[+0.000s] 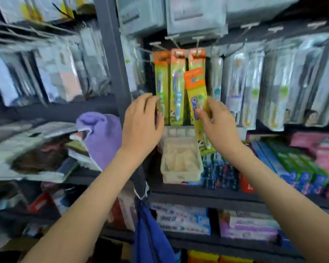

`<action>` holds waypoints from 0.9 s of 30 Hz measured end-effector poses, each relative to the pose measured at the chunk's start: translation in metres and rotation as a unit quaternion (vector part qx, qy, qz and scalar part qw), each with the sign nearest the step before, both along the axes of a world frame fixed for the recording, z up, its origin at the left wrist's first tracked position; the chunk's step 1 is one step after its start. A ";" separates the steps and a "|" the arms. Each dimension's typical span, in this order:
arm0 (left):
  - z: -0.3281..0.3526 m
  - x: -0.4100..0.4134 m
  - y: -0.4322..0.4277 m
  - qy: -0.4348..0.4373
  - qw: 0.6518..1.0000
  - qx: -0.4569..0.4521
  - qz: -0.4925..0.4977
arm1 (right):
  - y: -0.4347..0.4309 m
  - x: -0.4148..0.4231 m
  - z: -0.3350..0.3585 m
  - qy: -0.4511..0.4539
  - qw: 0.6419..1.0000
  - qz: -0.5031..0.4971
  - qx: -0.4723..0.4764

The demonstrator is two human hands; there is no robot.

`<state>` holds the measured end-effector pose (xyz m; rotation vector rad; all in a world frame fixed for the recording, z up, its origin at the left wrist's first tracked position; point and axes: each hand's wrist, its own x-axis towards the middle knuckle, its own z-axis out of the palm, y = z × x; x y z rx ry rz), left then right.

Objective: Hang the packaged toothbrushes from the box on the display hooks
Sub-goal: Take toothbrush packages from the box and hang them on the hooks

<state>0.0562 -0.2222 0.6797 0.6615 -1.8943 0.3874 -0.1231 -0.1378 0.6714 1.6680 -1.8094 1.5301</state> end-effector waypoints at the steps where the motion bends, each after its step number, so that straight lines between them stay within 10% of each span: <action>1: 0.010 0.002 -0.011 0.004 1.000 -0.025 0.003 | -0.009 0.003 0.012 0.002 1.000 -0.006 0.002; 27: 0.011 -0.088 -0.109 -0.058 0.992 0.105 -0.027 | -0.092 -0.003 0.066 0.007 0.962 -0.248 0.116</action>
